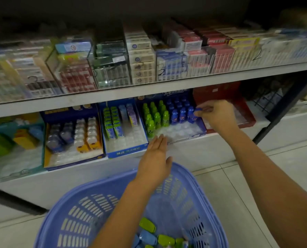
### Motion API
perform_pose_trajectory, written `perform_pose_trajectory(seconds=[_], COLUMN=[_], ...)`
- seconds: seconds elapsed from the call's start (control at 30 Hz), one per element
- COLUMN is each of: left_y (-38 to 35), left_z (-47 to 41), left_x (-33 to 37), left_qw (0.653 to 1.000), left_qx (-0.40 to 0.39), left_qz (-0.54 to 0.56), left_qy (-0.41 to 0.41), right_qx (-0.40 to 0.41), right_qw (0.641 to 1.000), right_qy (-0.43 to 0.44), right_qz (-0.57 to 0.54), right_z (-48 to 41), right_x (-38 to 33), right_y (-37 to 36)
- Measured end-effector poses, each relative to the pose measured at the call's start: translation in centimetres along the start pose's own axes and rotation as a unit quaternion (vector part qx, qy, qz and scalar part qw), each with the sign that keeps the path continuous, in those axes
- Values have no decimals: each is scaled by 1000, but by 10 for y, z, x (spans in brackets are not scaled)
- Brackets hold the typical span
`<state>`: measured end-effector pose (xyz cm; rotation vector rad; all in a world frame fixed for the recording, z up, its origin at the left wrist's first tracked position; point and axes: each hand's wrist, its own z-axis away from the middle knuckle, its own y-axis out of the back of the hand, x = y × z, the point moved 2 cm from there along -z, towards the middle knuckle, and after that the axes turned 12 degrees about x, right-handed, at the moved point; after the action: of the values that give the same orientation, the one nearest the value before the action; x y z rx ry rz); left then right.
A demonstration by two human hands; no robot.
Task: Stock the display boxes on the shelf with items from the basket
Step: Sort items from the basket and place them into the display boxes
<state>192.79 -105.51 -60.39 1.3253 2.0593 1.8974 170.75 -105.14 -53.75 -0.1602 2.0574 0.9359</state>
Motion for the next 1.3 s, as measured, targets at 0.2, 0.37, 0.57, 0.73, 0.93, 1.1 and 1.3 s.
perform_pose_trajectory(seconds=[0.2,0.37,0.57,0.73,0.93,1.1,1.3], left_y=[-15,-17,-18,-12,-10,-61,-97], left_z=[5,5,5,1,42,117,196], left_x=[-9,-10,-11,-5,-20,-78,-131], left_qw=[999,998,998,999,990,962,901], left_qx=[8,15,12,-28,51,-219,-388], left_qz=[-47,-56,-59,-37,126,26,-40], left_qy=[-18,-25,-31,-17,21,160,192], right_qx=[-38,-153,-152,-153,-182,-505,-648], right_qw=[997,975,978,967,970,823,691], right_qy=[42,19,-48,-3,112,143,40], right_qz=[45,163,136,202,117,218,318], right_z=[-17,-37,-30,-18,56,174,257], right_x=[14,9,13,-4,-43,-23,55], right_y=[-13,-17,-22,-17,-27,-92,-132])
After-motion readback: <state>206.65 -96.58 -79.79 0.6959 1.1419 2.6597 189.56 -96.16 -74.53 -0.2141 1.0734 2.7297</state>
